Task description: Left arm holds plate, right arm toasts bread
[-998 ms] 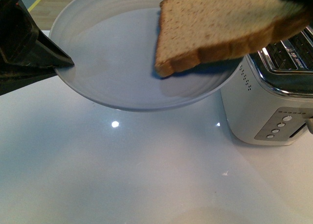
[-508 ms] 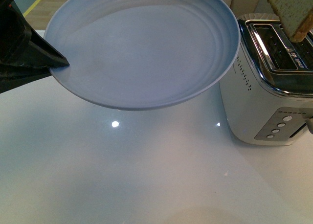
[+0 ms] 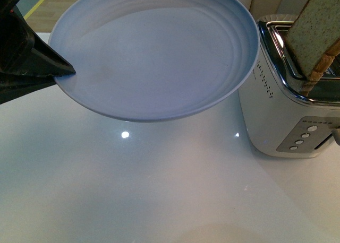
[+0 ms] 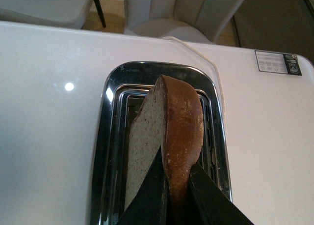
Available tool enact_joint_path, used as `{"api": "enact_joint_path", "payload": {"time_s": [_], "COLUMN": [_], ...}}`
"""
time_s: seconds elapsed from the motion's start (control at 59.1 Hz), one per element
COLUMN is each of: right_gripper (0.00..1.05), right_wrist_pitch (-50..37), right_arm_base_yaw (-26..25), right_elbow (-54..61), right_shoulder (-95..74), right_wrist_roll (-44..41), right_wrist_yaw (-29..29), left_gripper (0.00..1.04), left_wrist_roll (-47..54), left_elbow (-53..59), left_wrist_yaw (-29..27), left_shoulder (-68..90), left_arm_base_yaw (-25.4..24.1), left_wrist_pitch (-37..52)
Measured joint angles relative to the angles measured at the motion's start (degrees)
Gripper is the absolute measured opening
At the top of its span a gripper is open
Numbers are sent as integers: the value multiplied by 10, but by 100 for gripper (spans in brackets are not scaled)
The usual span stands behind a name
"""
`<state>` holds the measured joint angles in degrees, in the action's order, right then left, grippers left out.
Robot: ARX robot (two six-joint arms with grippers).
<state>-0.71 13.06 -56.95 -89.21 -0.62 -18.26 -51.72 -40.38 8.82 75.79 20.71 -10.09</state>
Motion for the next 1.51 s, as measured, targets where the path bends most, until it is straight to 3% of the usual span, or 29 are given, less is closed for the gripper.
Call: {"api": "enact_joint_path", "payload": {"time_s": [0.965, 1.506], "right_gripper": [3, 3], "right_wrist_pitch": [-90, -113], "right_arm_base_yaw": [-23, 14], "right_elbow": [-21, 40], "right_shoulder": [-80, -81], "right_wrist_roll": [-29, -23], "right_wrist_yaw": [2, 4], "left_gripper": [3, 3], "left_wrist_roll": [11, 13], "left_elbow": [4, 9], "left_wrist_yaw": [4, 6], "left_shoulder": [1, 3], "left_arm_base_yaw": [-14, -15], "left_wrist_pitch": [1, 3]}}
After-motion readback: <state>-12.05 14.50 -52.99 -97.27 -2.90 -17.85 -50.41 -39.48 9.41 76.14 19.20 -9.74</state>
